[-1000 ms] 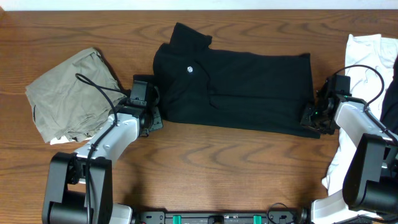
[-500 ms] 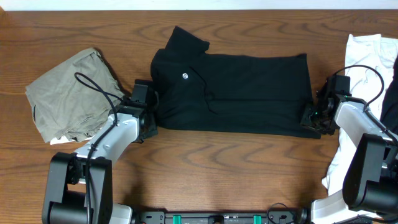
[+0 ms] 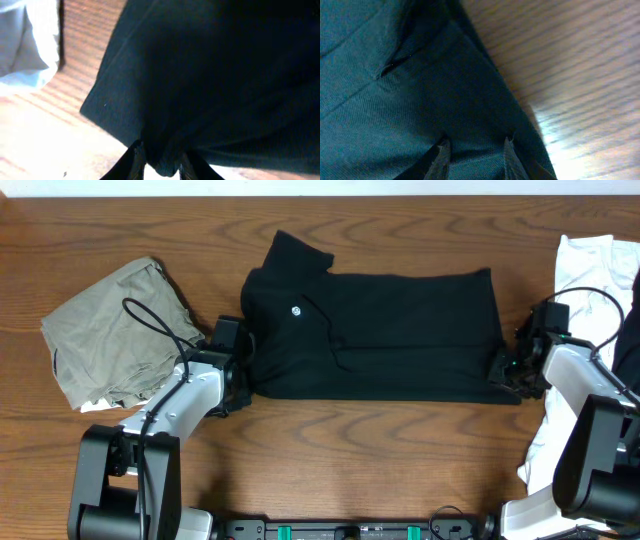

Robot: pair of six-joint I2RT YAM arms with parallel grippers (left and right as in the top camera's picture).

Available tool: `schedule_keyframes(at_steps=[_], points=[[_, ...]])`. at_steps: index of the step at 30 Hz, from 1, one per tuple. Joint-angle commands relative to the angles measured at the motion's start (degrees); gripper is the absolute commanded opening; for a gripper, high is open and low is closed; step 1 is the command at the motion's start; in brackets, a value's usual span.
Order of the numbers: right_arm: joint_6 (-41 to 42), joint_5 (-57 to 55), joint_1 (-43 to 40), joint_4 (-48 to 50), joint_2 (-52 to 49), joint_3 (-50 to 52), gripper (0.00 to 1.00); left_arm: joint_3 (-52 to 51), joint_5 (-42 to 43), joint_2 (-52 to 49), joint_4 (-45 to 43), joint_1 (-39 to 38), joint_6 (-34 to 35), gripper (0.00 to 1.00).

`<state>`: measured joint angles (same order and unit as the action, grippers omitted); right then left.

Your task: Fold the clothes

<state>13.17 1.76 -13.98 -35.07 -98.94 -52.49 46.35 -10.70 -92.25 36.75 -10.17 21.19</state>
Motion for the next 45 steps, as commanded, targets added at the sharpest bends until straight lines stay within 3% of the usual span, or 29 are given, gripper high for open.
schedule_keyframes(at_steps=[1, 22, 29, 32, 33, 34, 40, 45], points=[[0.04, -4.94, -3.21, -0.92, -2.45, 2.69, 0.35, -0.42, -2.91, -0.26, 1.53, 0.50, 0.52, 0.25], [0.04, -4.46, -4.13, -1.44, -2.40, 2.62, 0.37, -3.19, -2.03, 0.57, 1.64, 0.48, 1.42, 0.27], [0.07, -3.63, -4.07, -7.15, 3.69, -3.48, 0.46, 2.19, 1.18, 9.55, 4.57, 0.44, 0.87, 0.45], [0.04, -2.78, -3.96, -8.74, 8.55, -7.45, 0.50, 5.25, 3.23, 15.30, 3.98, 0.44, 0.92, 0.64], [0.04, -2.32, -3.96, -8.98, 10.34, -8.68, 0.52, 6.14, 3.23, 16.94, 3.43, 0.44, 0.92, 0.79], [0.00, -1.88, -3.96, -9.25, 12.28, -9.86, 0.54, 7.04, 3.21, 18.75, 2.21, 0.44, 0.90, 0.87], [-0.46, 2.80, -3.85, -10.67, 19.02, -11.17, 0.57, 8.11, 6.69, 22.60, -15.47, 0.46, -3.67, 0.89], [-1.51, 3.02, -2.75, -14.67, 19.43, -11.15, 0.57, 10.45, 14.69, 13.14, -28.06, 1.07, -6.62, 0.91]])
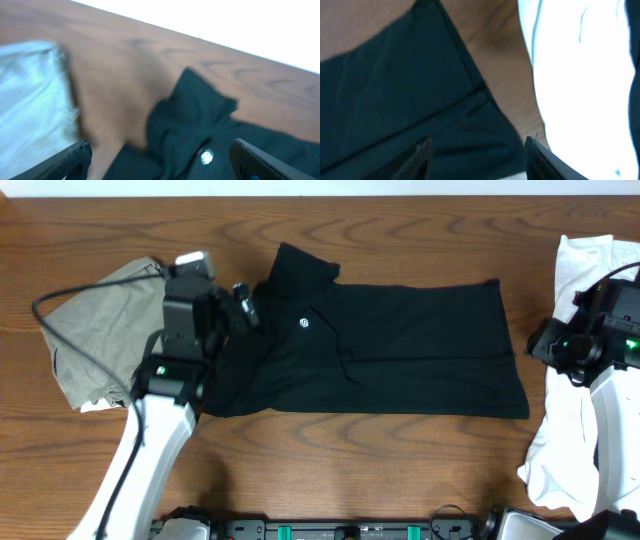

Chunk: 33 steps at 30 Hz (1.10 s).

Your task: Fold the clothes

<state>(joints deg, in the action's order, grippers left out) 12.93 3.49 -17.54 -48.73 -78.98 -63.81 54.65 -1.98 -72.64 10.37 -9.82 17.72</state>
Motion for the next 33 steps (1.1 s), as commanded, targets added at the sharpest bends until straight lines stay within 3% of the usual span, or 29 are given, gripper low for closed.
schedule_keyframes(at_steps=[1, 7, 13, 29, 33], points=[[-1.73, 1.27, 1.14, -1.70, -0.52, 0.17, 0.57, 4.11, 7.41, -9.64, -1.62, 1.14, -3.28, 0.92], [-2.36, 1.27, 1.29, -3.72, -0.52, 0.17, 0.57, 26.36, 18.75, -32.50, 8.00, 3.50, -8.48, 0.95], [-2.36, 1.27, 1.29, -4.50, -0.52, 0.17, 0.57, 46.12, 22.01, -49.27, 18.82, 3.76, -12.94, 0.94], [-2.51, 1.05, 1.29, -4.90, -0.52, 0.20, 0.57, 48.87, 22.64, -60.08, 18.56, 5.73, -13.00, 0.88], [-2.51, 1.05, 1.29, -4.92, -0.52, 0.20, 0.57, 48.81, 25.42, -61.18, 18.93, 5.57, -13.00, 0.80]])
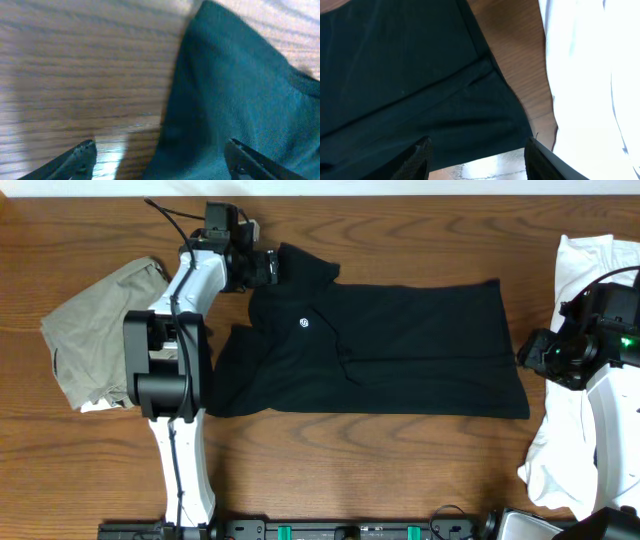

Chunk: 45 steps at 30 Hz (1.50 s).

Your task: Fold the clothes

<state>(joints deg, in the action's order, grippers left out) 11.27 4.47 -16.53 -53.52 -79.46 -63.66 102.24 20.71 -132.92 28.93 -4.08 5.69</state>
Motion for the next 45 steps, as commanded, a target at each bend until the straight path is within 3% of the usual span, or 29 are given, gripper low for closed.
schedule_keyframes(at_steps=[1, 4, 7, 13, 17, 22, 27, 34, 45], points=[[-0.85, 0.07, 0.28, -0.13, -0.04, 0.04, 0.57, 1.22, 2.73, -1.11, 0.46, -0.17, -0.98, 0.77], [-0.85, 0.04, 0.28, -0.11, -0.04, 0.04, 0.57, 1.22, 2.73, -1.16, 1.09, -0.17, -0.98, 0.61], [-0.85, 0.04, 0.26, 0.00, -0.04, 0.04, 0.56, 1.22, 3.78, -1.16, 1.73, -0.17, -0.98, 0.28], [-0.85, 0.04, 0.28, 3.30, -0.07, 0.09, 0.51, 1.25, 5.70, -1.11, 3.74, -0.17, -0.94, 0.15], [-1.01, 0.09, 0.33, 8.81, -1.33, 0.09, 0.48, 1.25, 7.61, -1.01, 5.90, -0.15, -0.98, 0.09], [-1.33, 1.31, 0.35, 17.46, -6.73, 0.09, 0.48, 1.25, 16.22, 0.37, 5.99, 0.28, -0.98, 0.06], [-2.60, 6.56, 0.48, 31.39, -16.11, 0.09, 0.55, 1.25, 16.65, 3.54, 5.99, 1.05, -0.96, 0.06], [-2.56, 15.76, 1.55, 51.01, -29.81, 0.07, 0.55, 1.22, 16.57, 4.61, 6.19, 1.27, -0.74, 0.06], [-2.29, 15.52, 4.63, 68.59, -41.27, -0.11, 0.73, 1.22, 15.93, 4.61, 6.19, 1.27, -0.74, 0.06]])
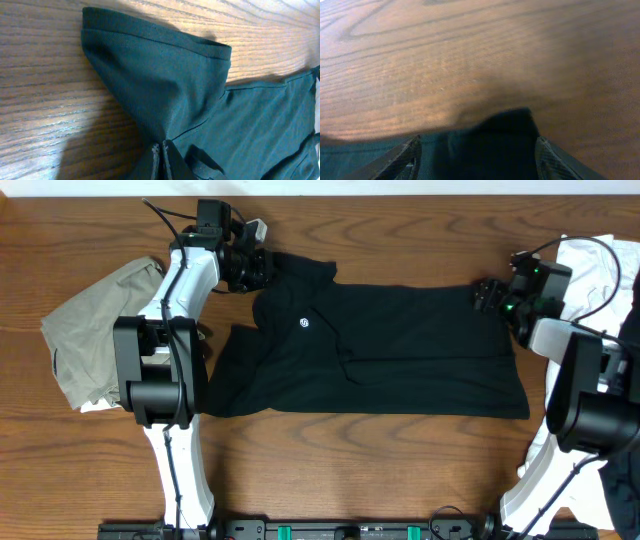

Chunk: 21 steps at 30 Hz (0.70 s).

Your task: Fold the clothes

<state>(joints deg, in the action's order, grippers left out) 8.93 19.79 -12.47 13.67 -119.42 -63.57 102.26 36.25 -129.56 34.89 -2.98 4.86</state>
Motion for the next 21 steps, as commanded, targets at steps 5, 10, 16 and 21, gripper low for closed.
schedule_keyframes(at_steps=[5, 10, 16, 21], points=[[0.20, -2.47, 0.59, 1.75, -2.16, -0.22, 0.76, 1.20, 0.39, 1.25, 0.20, 0.17, 0.09, 0.07], [0.17, -3.56, 0.59, 2.45, -2.25, -0.22, 0.77, 1.20, 0.39, 1.25, 0.04, 0.17, 0.09, 0.06], [0.15, -4.59, 0.66, 3.02, -2.62, -0.22, 0.77, 1.20, 0.39, 1.25, 0.02, 0.17, 0.09, 0.06], [0.17, -4.55, 0.79, 3.26, -3.30, -0.22, 0.73, 1.20, 0.39, 1.25, 0.00, 0.17, 0.09, 0.06]])
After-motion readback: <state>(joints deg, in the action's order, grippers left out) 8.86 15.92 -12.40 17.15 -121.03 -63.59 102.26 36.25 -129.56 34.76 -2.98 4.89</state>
